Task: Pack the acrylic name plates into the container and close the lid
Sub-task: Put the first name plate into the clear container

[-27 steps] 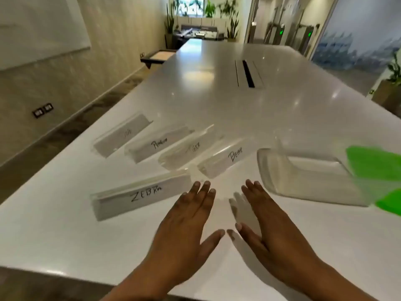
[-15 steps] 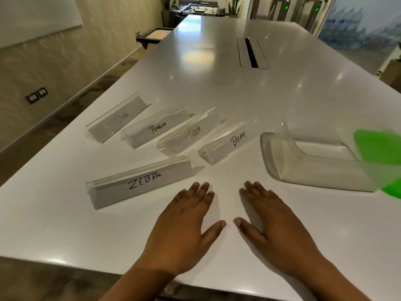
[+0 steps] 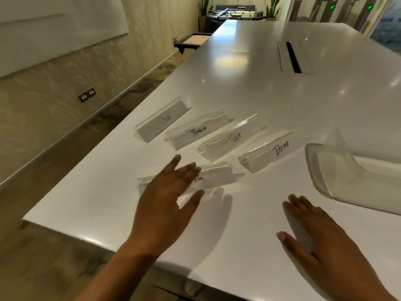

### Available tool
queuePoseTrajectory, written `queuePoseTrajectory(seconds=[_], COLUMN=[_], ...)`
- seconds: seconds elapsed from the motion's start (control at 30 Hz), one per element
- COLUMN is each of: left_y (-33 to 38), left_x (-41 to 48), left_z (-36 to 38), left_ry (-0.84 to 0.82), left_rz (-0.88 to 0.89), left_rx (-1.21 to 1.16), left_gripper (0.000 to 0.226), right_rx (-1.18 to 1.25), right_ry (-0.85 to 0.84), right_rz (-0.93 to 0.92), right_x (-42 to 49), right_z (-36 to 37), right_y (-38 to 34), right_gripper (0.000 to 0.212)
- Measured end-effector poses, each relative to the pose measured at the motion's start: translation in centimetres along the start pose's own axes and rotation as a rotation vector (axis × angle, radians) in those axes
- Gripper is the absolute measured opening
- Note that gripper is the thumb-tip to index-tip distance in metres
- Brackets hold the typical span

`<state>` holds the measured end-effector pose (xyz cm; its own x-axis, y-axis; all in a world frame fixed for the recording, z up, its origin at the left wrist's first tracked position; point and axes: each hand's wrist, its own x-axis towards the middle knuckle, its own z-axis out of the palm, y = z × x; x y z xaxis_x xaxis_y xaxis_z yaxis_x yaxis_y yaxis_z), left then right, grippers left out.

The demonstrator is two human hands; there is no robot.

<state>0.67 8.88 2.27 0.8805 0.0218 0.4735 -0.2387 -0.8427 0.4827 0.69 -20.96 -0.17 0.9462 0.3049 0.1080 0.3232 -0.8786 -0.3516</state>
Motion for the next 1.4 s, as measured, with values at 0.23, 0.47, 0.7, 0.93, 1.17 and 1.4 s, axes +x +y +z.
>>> queuePoseTrajectory(seconds=[0.23,0.47,0.7,0.93,1.17,1.4], left_y=[-4.9,-7.2,-9.0,-7.4,-3.1,2.9], left_x=[1.0,1.4,2.1,3.4,4.2,4.8], left_z=[-1.6,-1.7,-2.3,-4.8,-5.2,-3.7], left_ry=[-0.053,-0.089,-0.113,-0.170,-0.282,-0.271], left_rz=[-0.190,-0.268,-0.341,-0.269,-0.105,0.009], left_rx=[0.072,-0.145,-0.330,-0.483,-0.558,-0.579], left_gripper=[0.067,0.048,0.031,0.035,0.040,0.030], right_rx=[0.009,0.046,0.050,0.305,0.944,0.972], right_ry=[-0.012,0.025,0.048,0.177,0.178,0.233], right_rz=[0.022,0.080,0.100,0.198,0.008,-0.080], right_x=[0.3,0.5,0.3,0.5,1.7,1.4], right_z=[0.0,-0.2,-0.3,-1.2,-3.2,-6.8], right_y=[-0.3,-0.9,-1.6,-2.8,-4.7,-2.8], right_gripper=[0.078,0.077,0.065,0.058,0.082,0.072])
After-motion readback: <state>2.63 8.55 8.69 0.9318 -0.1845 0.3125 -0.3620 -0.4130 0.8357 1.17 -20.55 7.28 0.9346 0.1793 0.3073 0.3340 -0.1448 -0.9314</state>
